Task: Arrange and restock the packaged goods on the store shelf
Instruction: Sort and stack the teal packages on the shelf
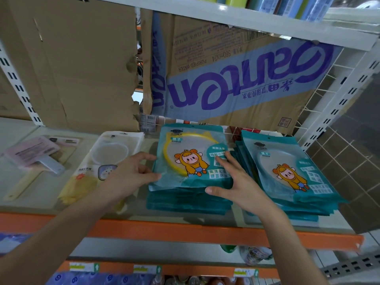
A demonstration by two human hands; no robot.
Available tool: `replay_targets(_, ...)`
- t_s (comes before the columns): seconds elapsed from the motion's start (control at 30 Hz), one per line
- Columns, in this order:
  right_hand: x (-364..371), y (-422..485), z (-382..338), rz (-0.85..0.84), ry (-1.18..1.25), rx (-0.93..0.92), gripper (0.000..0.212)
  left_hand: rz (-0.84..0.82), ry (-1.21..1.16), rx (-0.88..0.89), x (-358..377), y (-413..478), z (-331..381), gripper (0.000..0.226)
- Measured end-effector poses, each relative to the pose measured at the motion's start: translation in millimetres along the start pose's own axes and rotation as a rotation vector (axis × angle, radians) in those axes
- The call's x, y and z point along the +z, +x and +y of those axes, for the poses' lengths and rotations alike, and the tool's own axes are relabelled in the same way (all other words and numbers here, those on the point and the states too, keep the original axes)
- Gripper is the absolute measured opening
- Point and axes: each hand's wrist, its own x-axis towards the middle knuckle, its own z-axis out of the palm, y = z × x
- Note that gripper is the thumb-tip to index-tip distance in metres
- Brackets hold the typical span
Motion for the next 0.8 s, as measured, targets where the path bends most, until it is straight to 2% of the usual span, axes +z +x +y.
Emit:
replay_targets(0.23, 0.5, -0.8, -0.1, -0.006, -0.031, 0.007, 0.108, -0.006, 0.329, -0.002, 3.5, 5.7, 5.0, 0.058)
replay_targets(0.37, -0.1, -1.3, -0.9, -0.008, 0.009, -0.001, 0.112, 0.027, 0.352, 0.055, 1.7, 2.0, 11.9, 0.064)
replay_targets(0.43, 0.4, -3.3, -1.0, 0.0, 0.062, 0.014, 0.11, 0.064, 0.279, 0.123, 0.5, 0.2, 12.7, 0.072)
replay_targets(0.53, 2.9, -6.5, 0.1, 0.031, 0.124, 0.039, 0.108, -0.085, 0.152, 0.187, 4.1, -0.9, 11.2, 0.084)
replay_targets(0.6, 4.6, -7.1, 0.7, 0.062, 0.125, 0.04, 0.106, -0.156, 0.158, 0.188, 10.4, 0.3, 8.1, 0.094)
replay_targets(0.73, 8.8, -7.5, -1.3, 0.093, 0.086, 0.036, 0.107, -0.144, 0.258, 0.178, 19.7, 6.1, -0.4, 0.115)
replay_targets(0.8, 9.2, -7.8, -1.0, 0.101, 0.099, 0.033, 0.107, -0.13, 0.285, 0.163, 22.6, 7.7, -1.3, 0.114)
